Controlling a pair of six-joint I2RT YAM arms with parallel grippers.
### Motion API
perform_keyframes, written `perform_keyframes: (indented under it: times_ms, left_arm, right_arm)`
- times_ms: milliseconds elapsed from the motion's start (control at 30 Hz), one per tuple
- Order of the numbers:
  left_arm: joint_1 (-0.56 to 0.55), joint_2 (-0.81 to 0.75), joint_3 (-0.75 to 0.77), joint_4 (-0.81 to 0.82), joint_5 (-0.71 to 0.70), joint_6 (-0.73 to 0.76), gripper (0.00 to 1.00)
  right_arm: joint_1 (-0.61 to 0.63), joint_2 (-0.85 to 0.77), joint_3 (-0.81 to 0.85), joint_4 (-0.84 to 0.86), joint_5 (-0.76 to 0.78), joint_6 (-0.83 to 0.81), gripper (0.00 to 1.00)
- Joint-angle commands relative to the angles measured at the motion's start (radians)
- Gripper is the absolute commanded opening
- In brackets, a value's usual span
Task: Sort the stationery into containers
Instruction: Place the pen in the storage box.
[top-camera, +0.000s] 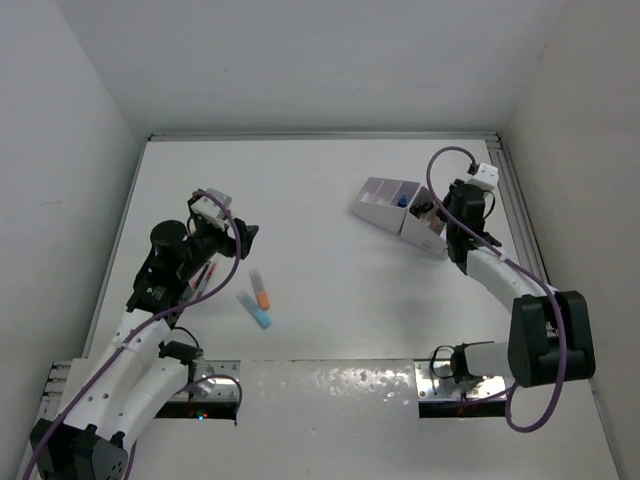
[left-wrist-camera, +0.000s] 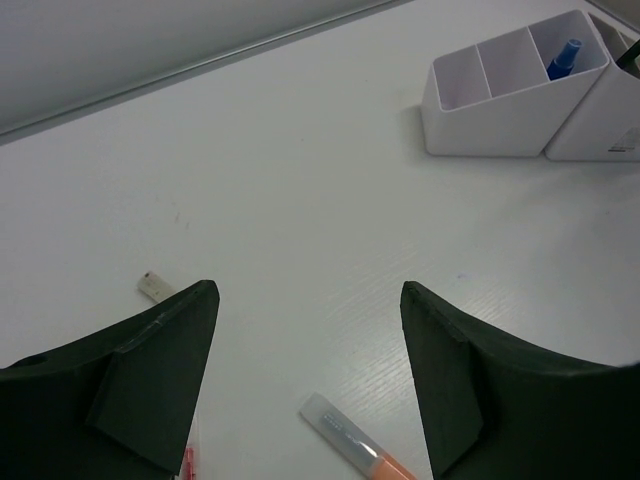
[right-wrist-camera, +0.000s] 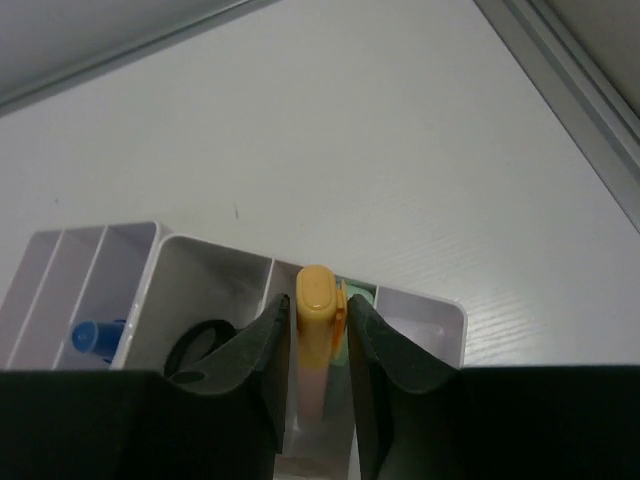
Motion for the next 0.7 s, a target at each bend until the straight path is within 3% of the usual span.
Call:
perform_keyframes:
  times_ms: [0,33,67,167,333,400,433,467,500,567,600,633,667]
  left_arm:
    - [0.002,-0.005,-0.004,0.012,-0.015,0.023,0.71]
    - [0.002,-0.005,-0.005,0.011,-0.013,0.022,0.71]
    - [0.002,-0.005,-0.005,0.014,-0.013,0.023,0.71]
    - [0.002,-0.003,-0.007,0.021,-0.012,0.020,0.71]
    - [0.002,-0.003,-0.011,0.031,-0.007,0.014,0.71]
    - [0.000,-0.002,-0.013,0.031,-0.006,0.013,0.71]
    - [0.002,0.000,-0.013,0.021,-0.007,0.011,0.71]
    - [0.002,0.003,-0.011,0.017,-0.015,0.008,0.71]
    - [0.002,0.004,-0.010,0.005,-0.020,0.011,0.69]
    - [0.004,0.020,-0.004,-0.038,-0.020,0.048,0.61]
    - [0.004,0.026,0.002,-0.061,-0.006,0.084,0.59]
    - [0.004,0.042,0.001,-0.110,0.061,0.218,0.57]
    - [0.004,0.055,0.001,-0.139,0.103,0.308,0.57]
  right_arm:
    - [-0.002,-0.001,-0.007,0.043,-0.069,-0.005,0.30]
    - [-0.002,-0.006,-0.004,0.018,-0.074,-0.007,0.46]
    - [0.001,-0.024,0.008,0.003,-0.072,-0.013,0.51]
    - [0.011,-0.058,0.036,-0.048,-0.056,-0.038,0.59]
    - [0.060,-0.167,0.091,-0.123,-0.031,-0.102,0.62]
    - [0.098,-0.200,0.146,-0.205,-0.019,-0.123,0.53]
    - [0.115,-0.208,0.178,-0.230,-0.026,-0.131,0.40]
    - [0.153,-0.216,0.189,-0.264,-0.031,-0.130,0.08]
    - [0.173,-0.224,0.201,-0.320,-0.034,-0.121,0.00]
    - [0.251,-0.221,0.214,-0.370,-0.058,-0.108,0.00]
    - [0.277,-0.208,0.215,-0.408,-0.083,-0.105,0.01]
    - [0.329,-0.196,0.217,-0.427,-0.092,-0.096,0.22]
    - [0.356,-0.181,0.218,-0.453,-0.105,-0.090,0.33]
